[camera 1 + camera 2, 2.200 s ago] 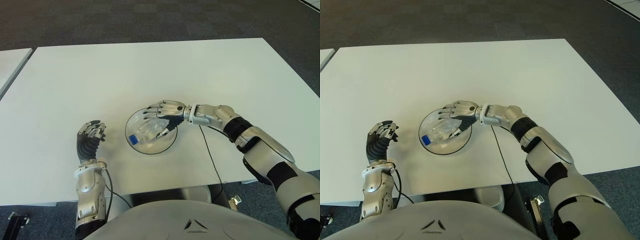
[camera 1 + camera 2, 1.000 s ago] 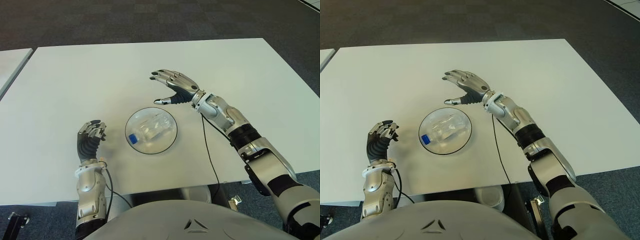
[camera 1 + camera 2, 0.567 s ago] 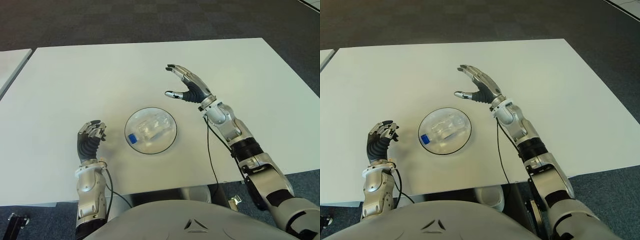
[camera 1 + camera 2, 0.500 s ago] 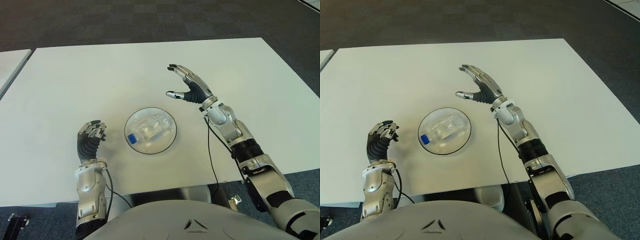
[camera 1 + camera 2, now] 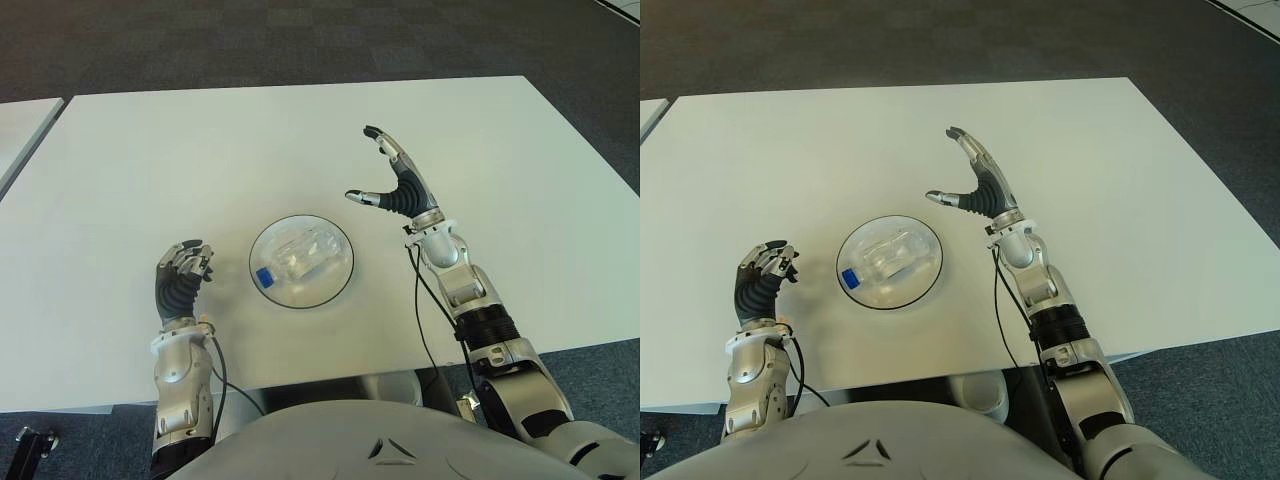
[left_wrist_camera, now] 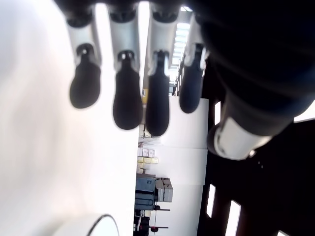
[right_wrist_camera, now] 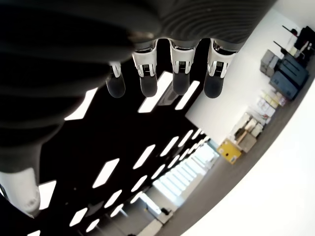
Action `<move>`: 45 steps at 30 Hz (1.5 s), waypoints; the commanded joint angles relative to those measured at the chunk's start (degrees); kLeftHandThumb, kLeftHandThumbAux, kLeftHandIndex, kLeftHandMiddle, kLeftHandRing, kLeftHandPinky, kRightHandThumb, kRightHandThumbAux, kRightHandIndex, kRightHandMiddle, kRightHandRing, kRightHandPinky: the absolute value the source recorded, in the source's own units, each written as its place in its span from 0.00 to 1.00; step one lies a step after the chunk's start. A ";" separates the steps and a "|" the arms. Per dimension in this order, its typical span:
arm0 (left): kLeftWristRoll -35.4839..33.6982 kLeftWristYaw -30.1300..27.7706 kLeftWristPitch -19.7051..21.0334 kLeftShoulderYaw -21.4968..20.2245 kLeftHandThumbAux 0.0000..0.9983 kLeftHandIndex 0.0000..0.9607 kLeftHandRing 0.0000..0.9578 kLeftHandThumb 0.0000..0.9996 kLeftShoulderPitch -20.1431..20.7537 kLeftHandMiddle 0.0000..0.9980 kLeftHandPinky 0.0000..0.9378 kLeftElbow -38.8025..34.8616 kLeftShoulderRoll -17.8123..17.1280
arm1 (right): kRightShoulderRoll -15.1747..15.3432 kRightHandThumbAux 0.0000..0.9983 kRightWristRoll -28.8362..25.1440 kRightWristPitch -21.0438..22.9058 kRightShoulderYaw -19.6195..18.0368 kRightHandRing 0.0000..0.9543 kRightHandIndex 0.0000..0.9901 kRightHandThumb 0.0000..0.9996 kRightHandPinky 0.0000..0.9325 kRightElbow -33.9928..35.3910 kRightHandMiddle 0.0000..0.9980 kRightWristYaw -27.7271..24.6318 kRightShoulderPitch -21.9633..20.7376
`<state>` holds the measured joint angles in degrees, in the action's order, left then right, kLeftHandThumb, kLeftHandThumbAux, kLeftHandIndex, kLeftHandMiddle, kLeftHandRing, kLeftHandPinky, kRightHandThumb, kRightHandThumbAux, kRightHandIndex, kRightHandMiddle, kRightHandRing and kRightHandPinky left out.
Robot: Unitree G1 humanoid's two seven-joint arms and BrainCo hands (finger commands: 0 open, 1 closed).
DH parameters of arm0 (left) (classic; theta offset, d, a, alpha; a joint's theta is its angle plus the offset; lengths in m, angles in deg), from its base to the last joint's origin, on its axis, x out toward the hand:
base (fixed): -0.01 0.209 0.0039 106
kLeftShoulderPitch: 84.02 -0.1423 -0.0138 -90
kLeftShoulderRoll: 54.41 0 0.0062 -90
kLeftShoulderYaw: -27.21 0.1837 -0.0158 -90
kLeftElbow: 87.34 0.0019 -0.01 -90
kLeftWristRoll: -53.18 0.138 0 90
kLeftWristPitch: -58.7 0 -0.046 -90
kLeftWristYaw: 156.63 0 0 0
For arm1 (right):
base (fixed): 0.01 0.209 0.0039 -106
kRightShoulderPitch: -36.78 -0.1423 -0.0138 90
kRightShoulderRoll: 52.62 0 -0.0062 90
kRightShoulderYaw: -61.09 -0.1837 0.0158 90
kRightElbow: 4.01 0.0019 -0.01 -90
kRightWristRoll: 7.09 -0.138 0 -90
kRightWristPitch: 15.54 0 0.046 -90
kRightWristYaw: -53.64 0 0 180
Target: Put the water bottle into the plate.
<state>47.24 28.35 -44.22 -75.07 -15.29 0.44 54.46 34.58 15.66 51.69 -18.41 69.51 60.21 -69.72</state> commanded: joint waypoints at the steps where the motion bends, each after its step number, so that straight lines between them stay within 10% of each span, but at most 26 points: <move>1: 0.98 -0.26 0.77 0.83 0.68 0.42 0.72 0.83 0.26 0.52 0.74 0.53 -0.20 | -1.52 0.78 -1.92 2.21 -1.67 0.00 0.00 0.01 0.01 0.12 0.00 1.00 3.41; 21: 0.46 -1.97 -0.18 1.53 0.68 0.42 0.71 0.83 1.14 0.52 0.74 2.08 -1.31 | -7.34 0.91 -8.51 -2.45 -5.64 0.03 0.00 0.00 0.09 -1.38 0.01 3.07 10.15; 31: -0.38 -3.04 -1.17 1.90 0.68 0.42 0.71 0.84 2.23 0.52 0.73 3.70 -1.39 | -10.08 0.97 -12.23 -13.19 -7.03 0.16 0.19 0.01 0.26 -8.21 0.15 4.51 14.25; 45: -0.08 -3.68 -2.41 2.54 0.68 0.41 0.73 0.84 3.92 0.53 0.75 6.03 -1.47 | -12.71 0.99 -13.85 -16.91 -9.27 0.38 0.35 0.04 0.43 -12.37 0.36 5.97 16.05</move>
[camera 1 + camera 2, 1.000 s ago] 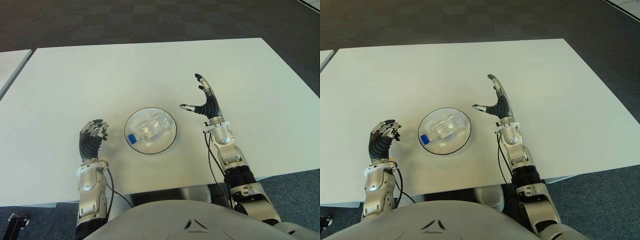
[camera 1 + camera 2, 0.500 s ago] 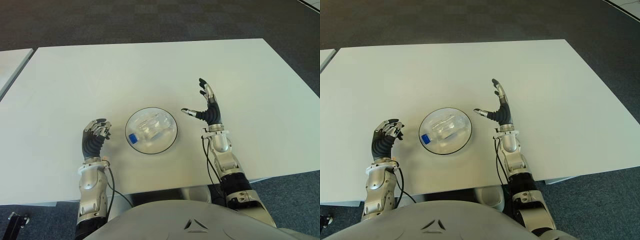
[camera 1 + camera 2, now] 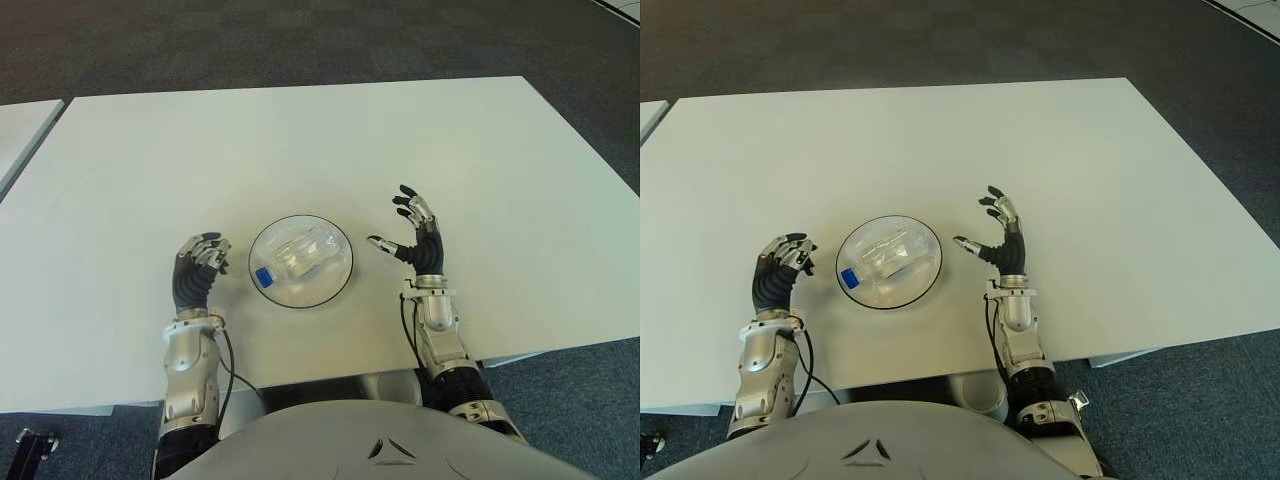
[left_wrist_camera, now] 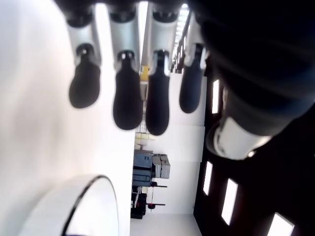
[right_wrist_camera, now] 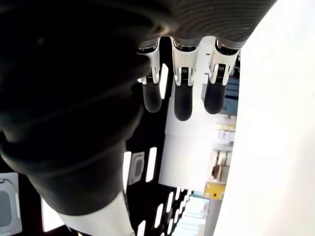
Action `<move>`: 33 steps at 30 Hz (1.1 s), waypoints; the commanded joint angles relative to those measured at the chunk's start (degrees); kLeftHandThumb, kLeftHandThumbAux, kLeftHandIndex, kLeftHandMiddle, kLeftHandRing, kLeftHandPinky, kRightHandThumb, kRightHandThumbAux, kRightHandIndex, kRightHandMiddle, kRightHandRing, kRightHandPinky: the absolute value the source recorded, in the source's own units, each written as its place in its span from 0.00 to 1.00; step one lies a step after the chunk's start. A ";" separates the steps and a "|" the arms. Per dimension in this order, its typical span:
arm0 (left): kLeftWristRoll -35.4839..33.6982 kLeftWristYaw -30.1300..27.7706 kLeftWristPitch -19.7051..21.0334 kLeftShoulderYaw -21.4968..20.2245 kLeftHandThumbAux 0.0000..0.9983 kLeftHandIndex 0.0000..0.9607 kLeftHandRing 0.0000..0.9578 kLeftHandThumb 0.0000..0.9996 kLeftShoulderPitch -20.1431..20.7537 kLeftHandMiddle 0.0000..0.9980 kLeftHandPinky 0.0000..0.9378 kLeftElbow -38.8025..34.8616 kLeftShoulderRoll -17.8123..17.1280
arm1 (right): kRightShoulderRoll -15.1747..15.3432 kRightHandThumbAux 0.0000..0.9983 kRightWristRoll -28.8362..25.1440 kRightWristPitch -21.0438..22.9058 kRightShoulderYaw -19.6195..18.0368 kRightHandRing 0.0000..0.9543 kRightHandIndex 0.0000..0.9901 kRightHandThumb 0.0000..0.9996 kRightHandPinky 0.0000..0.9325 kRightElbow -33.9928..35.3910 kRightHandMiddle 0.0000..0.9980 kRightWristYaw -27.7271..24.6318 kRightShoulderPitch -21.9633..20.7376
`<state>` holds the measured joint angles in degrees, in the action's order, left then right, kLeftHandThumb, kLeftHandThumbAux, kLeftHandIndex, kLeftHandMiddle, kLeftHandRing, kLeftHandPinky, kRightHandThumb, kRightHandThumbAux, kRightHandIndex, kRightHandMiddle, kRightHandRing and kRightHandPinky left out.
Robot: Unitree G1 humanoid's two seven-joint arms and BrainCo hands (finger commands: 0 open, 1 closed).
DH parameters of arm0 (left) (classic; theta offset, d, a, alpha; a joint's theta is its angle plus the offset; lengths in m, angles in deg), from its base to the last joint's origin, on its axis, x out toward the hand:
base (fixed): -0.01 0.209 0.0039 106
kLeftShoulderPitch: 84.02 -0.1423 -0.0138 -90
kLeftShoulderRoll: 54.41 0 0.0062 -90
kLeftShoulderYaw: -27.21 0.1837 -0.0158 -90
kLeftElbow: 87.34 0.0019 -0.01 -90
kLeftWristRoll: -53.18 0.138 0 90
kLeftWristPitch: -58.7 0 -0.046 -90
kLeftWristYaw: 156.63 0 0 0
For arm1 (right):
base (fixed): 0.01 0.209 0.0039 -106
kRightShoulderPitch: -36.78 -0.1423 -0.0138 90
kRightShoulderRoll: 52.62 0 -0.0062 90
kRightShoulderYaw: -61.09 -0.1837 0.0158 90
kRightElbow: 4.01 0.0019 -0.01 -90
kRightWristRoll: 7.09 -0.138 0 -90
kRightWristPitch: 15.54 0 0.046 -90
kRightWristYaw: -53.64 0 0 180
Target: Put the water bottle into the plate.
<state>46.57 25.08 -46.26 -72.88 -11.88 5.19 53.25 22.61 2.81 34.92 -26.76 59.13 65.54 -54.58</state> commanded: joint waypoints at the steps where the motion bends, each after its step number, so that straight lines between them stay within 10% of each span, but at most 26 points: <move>1: 0.64 -0.40 -0.42 0.38 0.68 0.41 0.73 0.84 0.54 0.53 0.75 1.35 -0.27 | -0.81 1.00 -0.96 -0.18 -1.03 0.38 0.36 0.03 0.44 -2.20 0.37 0.70 0.93; 3: 0.91 -0.42 -0.41 0.62 0.68 0.42 0.73 0.84 0.65 0.53 0.75 1.57 -0.28 | -1.08 1.00 -0.67 0.18 -1.48 0.40 0.38 0.03 0.45 -3.02 0.39 1.55 1.56; 6: 1.08 -0.51 -0.28 0.83 0.68 0.42 0.74 0.84 0.80 0.53 0.75 1.89 -0.25 | -1.39 0.82 -0.01 0.81 -1.93 0.43 0.41 0.47 0.46 -3.53 0.42 2.67 2.17; 10: 1.08 -0.65 0.03 0.86 0.68 0.42 0.74 0.84 1.11 0.53 0.75 2.48 -0.33 | -1.68 0.76 0.94 2.13 -2.00 0.45 0.42 0.64 0.48 -3.36 0.44 4.03 2.49; 33: 4.31 0.36 3.34 3.54 0.68 0.42 0.73 0.84 2.06 0.55 0.75 3.91 -0.51 | -2.47 0.74 -0.34 8.47 -2.52 0.55 0.43 0.69 0.56 2.33 0.54 4.00 5.88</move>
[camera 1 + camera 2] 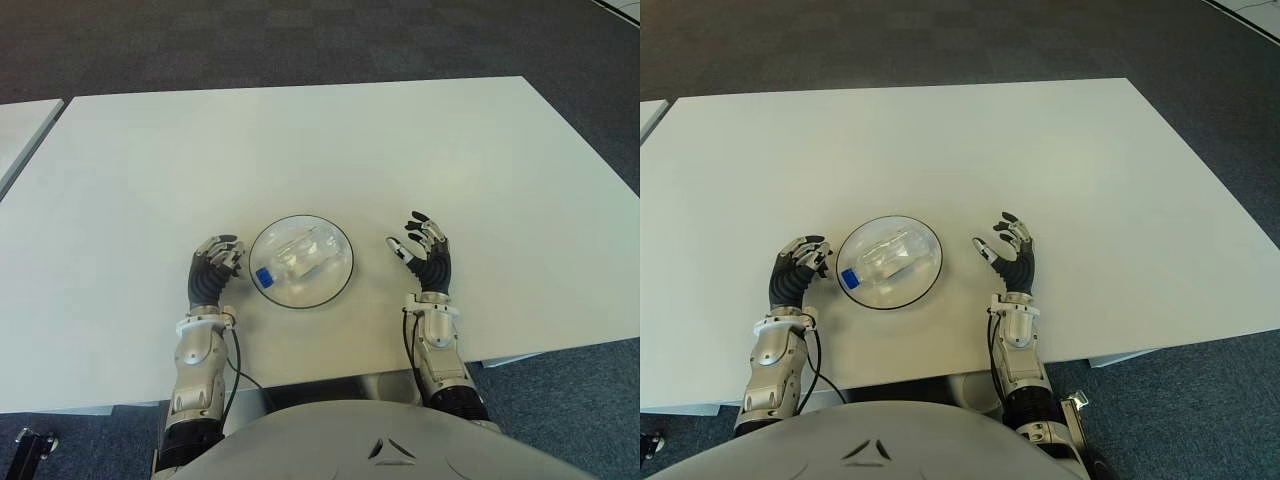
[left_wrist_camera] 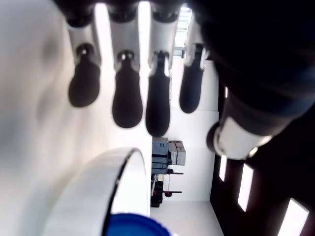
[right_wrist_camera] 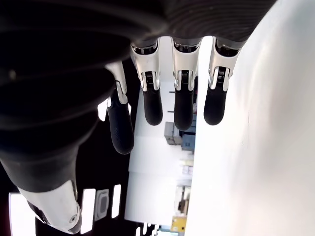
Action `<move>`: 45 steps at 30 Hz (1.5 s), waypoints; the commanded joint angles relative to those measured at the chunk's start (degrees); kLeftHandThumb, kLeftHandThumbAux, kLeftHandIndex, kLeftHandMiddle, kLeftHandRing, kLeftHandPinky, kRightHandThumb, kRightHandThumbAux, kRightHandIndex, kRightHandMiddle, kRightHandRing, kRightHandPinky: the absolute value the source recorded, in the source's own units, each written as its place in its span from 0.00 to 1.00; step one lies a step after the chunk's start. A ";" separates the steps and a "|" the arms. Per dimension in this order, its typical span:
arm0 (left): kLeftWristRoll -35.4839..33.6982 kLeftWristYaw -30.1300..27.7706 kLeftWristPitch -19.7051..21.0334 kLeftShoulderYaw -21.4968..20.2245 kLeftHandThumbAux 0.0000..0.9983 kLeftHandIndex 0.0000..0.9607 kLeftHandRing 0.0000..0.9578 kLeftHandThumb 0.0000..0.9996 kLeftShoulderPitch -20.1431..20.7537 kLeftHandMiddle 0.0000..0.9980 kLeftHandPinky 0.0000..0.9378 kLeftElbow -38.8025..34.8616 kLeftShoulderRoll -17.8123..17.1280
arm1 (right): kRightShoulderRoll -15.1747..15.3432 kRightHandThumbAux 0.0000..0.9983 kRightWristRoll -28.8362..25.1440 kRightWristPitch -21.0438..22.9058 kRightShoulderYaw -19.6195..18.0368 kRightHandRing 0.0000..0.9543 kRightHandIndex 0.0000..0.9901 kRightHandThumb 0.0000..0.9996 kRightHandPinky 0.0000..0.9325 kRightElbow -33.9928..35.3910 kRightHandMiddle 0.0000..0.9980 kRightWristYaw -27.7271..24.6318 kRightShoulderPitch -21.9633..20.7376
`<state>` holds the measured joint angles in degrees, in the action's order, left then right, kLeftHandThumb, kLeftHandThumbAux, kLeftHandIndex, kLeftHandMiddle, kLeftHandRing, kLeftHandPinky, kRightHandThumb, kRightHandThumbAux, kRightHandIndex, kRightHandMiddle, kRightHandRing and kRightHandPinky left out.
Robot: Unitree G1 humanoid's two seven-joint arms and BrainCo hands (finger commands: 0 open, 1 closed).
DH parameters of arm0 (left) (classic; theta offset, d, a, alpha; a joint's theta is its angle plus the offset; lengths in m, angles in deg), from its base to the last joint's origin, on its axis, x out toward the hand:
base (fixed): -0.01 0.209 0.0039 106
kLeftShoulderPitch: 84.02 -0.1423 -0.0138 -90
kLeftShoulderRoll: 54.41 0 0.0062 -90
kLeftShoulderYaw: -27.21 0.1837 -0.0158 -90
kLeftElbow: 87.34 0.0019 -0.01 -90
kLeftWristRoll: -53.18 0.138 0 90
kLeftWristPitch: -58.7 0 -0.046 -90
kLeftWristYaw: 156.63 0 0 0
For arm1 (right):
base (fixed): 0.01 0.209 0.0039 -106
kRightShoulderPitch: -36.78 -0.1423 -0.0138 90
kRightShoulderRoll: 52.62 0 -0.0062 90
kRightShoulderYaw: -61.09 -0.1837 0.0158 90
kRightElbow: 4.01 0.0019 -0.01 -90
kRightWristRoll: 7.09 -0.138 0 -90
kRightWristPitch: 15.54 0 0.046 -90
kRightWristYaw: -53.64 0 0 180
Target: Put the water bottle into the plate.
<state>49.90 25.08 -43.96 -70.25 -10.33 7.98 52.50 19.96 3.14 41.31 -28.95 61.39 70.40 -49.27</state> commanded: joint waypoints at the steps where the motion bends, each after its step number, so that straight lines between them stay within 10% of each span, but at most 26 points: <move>1: 1.13 0.47 1.07 1.02 0.68 0.42 0.73 0.84 0.53 0.55 0.75 1.11 0.32 | 0.22 0.74 -0.60 2.28 -0.32 0.56 0.43 0.69 0.56 0.18 0.54 -0.90 0.64; 26: 3.40 0.95 1.22 2.88 0.68 0.42 0.72 0.84 0.81 0.54 0.74 2.11 0.90 | 5.15 0.73 4.06 21.05 2.93 0.53 0.43 0.70 0.55 13.61 0.52 -7.49 4.12; 45: 2.67 1.05 -0.28 2.45 0.68 0.42 0.74 0.84 0.23 0.55 0.76 2.93 1.93 | 8.02 0.74 2.97 21.54 3.73 0.54 0.43 0.70 0.56 13.03 0.49 -11.48 3.13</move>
<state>52.53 25.64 -44.88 -68.25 -8.99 9.83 53.93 27.75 6.36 62.48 -25.52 75.66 59.76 -46.34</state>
